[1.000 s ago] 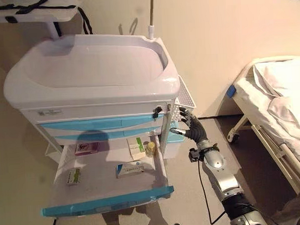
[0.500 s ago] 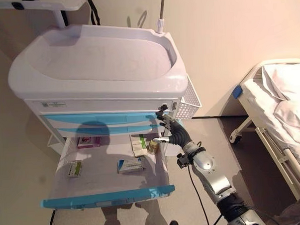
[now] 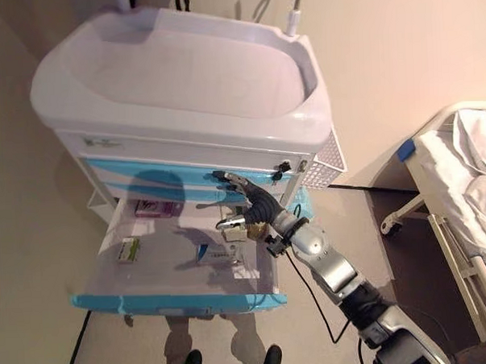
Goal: Open the drawer and pick up the medicine
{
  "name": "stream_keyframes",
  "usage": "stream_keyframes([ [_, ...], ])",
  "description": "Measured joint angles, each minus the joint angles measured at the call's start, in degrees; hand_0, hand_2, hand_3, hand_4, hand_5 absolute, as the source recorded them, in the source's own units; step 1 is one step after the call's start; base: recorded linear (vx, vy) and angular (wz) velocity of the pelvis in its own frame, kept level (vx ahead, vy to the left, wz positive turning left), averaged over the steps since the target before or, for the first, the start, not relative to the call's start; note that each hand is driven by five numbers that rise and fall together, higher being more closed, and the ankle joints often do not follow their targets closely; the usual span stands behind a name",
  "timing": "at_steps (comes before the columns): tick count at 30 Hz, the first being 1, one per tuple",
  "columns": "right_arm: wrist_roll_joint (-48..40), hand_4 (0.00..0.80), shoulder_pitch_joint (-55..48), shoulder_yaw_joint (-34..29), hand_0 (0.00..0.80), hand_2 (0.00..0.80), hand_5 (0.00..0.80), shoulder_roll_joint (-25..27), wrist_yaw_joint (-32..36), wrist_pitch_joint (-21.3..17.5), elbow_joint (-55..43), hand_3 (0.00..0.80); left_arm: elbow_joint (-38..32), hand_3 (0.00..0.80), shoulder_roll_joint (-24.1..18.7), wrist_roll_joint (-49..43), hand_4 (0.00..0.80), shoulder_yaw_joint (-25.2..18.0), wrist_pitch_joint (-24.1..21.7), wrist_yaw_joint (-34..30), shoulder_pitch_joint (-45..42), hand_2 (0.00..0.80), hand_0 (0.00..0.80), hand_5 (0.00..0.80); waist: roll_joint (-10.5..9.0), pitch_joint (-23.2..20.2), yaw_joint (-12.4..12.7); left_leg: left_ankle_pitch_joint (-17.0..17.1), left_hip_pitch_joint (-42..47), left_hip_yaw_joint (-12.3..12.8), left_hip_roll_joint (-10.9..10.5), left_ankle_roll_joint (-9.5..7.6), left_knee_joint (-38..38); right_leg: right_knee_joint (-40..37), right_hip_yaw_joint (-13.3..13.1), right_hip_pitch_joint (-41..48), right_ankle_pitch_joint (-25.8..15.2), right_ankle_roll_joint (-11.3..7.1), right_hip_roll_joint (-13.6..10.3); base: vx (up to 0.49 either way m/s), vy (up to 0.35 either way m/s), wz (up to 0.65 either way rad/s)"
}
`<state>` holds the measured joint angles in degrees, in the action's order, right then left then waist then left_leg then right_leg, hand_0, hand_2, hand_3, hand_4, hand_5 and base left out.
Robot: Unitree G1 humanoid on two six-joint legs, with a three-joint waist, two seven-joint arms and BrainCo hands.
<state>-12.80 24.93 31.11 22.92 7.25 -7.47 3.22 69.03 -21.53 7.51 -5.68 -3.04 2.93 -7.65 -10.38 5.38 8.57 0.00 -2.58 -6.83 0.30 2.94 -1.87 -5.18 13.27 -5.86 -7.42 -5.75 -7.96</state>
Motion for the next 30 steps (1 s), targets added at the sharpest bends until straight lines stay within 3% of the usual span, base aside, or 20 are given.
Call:
stream_keyframes([
  [5,2.1,0.000,5.9,1.6,0.000,0.000,0.000,-0.5,-0.8,0.0,3.6,0.000,-1.1,0.000,-2.6,0.0,0.000,0.5,0.0,0.5,1.7,0.000,0.000,0.000,-0.95,4.2,1.8,-0.4,-4.6,-1.3,-0.4,0.51,3.6,2.0,0.5,-3.1,-0.1,0.67,-0.3,-0.116,-0.001,0.14],
  [12,4.3,0.000,13.4,3.7,0.000,0.000,0.000,-2.1,-3.0,0.0,7.7,0.000,-2.6,0.000,-3.3,0.3,0.000,2.9,-0.2,1.9,7.9,0.000,0.000,0.000,0.38,11.2,1.9,-2.0,-11.9,-2.2,-1.1,1.07,12.1,7.9,0.5,-8.7,0.8,1.75,-1.1,-0.097,0.019,0.06],
  [20,5.6,0.000,14.7,5.8,0.000,0.000,0.000,-3.3,-4.9,0.4,13.4,0.000,-3.3,0.000,-3.1,1.2,0.000,4.5,-0.5,2.7,9.4,0.000,0.000,0.000,1.19,12.2,1.9,-2.8,-16.3,-2.8,-1.2,0.97,15.9,9.6,0.4,-12.0,1.1,2.17,-1.1,-0.012,-0.001,0.01],
  [30,12.2,0.000,20.8,5.8,0.000,0.000,0.000,-6.5,-10.1,1.7,29.4,0.000,-3.0,0.000,-3.2,2.8,0.000,8.0,-0.7,3.4,10.5,0.000,0.000,0.000,1.46,13.4,2.9,-2.6,-17.7,-4.0,-1.4,0.99,16.6,9.9,0.9,-12.5,0.8,2.15,-0.9,-0.003,-0.007,0.05],
])
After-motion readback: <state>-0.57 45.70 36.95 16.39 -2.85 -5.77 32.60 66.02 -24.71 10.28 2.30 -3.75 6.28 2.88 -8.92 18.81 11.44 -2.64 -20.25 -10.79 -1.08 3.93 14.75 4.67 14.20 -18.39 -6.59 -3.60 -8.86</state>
